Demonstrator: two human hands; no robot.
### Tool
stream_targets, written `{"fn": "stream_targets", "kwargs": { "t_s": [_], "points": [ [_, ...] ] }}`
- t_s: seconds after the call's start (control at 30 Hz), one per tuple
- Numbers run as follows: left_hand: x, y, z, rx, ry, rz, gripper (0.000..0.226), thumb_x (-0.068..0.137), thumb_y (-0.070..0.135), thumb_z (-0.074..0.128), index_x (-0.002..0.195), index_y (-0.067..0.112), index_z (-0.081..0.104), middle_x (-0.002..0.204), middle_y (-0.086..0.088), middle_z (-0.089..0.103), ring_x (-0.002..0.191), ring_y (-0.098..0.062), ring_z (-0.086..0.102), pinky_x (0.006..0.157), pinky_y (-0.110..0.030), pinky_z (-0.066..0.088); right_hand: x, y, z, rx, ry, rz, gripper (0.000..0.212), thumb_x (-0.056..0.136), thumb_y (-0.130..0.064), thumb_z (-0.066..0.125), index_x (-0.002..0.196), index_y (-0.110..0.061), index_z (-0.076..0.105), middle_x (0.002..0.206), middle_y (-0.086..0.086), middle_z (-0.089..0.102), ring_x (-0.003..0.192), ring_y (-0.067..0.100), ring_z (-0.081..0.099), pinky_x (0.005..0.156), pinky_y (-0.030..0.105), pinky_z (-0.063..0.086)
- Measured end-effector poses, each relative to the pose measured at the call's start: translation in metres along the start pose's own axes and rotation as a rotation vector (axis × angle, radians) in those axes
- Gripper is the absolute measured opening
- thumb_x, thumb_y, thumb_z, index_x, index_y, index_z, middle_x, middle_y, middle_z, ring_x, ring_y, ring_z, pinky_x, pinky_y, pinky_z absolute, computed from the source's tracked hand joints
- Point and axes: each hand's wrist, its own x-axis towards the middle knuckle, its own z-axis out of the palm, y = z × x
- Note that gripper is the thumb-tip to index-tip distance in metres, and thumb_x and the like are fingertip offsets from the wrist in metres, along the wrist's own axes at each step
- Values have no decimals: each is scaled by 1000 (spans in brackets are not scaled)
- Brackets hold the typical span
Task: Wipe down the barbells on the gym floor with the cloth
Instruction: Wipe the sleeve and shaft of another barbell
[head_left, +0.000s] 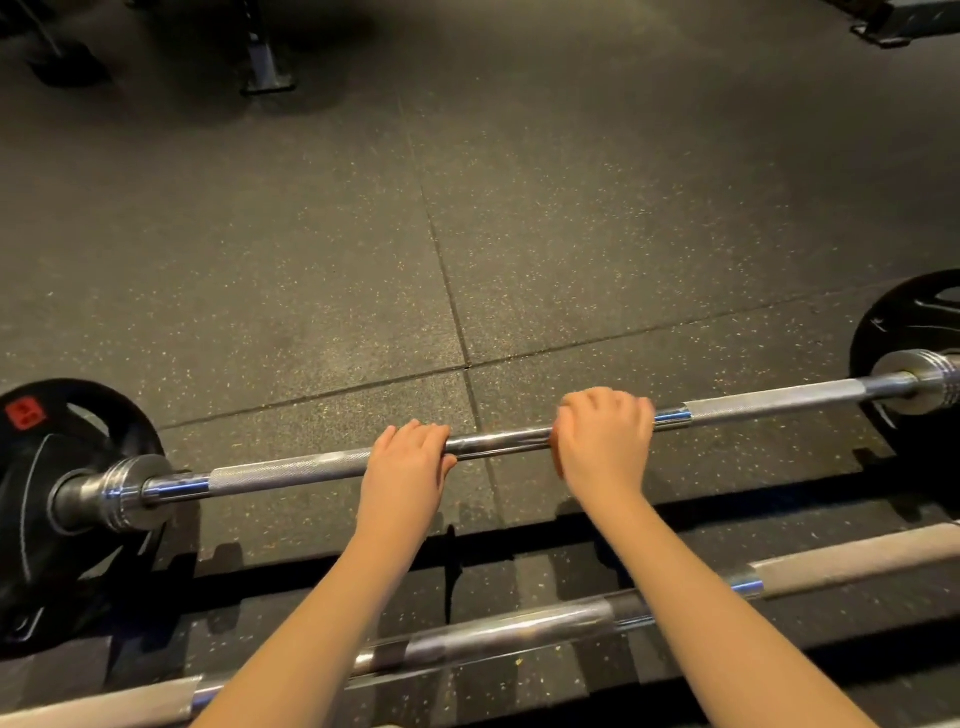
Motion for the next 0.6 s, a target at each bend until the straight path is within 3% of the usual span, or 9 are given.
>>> {"fn": "stream_targets", "kwargs": {
  "t_s": [0.1,0.17,0.3,0.37,0.43,0.5,0.6],
  "points": [
    [2,1,-2,12,-31,-14,30,69,14,83,94,9,68,84,-4,69,82,-29,66,82,-48,53,-14,-36,4,71,-96,-145,37,91,-43,35,91,-23,67,94,-4,62,92,23,52,100,44,31],
    [3,2,-3,18,-46,-10,30,69,14,84,95,8,68,84,-5,69,81,-29,67,80,-48,53,-6,-32,0,87,-152,-209,40,92,-44,33,97,-24,68,97,-5,65,94,23,54,97,39,32],
    [5,5,-4,-16,-75,-19,17,82,18,72,96,11,65,84,-2,65,81,-26,61,82,-44,48,8,2,-13,110,-74,-91,49,89,-41,24,90,-23,69,90,-5,66,90,24,57,91,36,30],
    [6,7,-4,-12,-88,-25,16,83,20,71,95,12,64,84,-2,65,81,-26,61,82,-42,47,8,7,-18,153,-79,34,37,93,-35,33,87,-23,67,91,-6,64,97,23,55,105,41,29],
    [5,7,-5,3,-105,-32,19,80,19,75,94,11,65,84,-2,66,80,-26,62,81,-43,49,2,-6,-19,187,-140,96,23,96,-31,45,92,-24,67,100,-7,62,108,21,49,116,44,13],
    [4,5,-6,17,-106,-30,24,76,17,78,95,10,66,83,-2,67,79,-26,63,79,-43,50,-3,-26,-16,198,-207,40,19,96,-36,49,100,-27,66,107,-9,60,114,18,45,118,42,5],
    [3,2,-7,9,-109,-32,25,75,15,79,96,10,67,84,-2,67,78,-27,63,78,-43,51,-6,-36,-11,197,-232,-108,21,96,-41,50,103,-30,66,107,-11,61,109,16,48,113,38,16]
  ]
}}
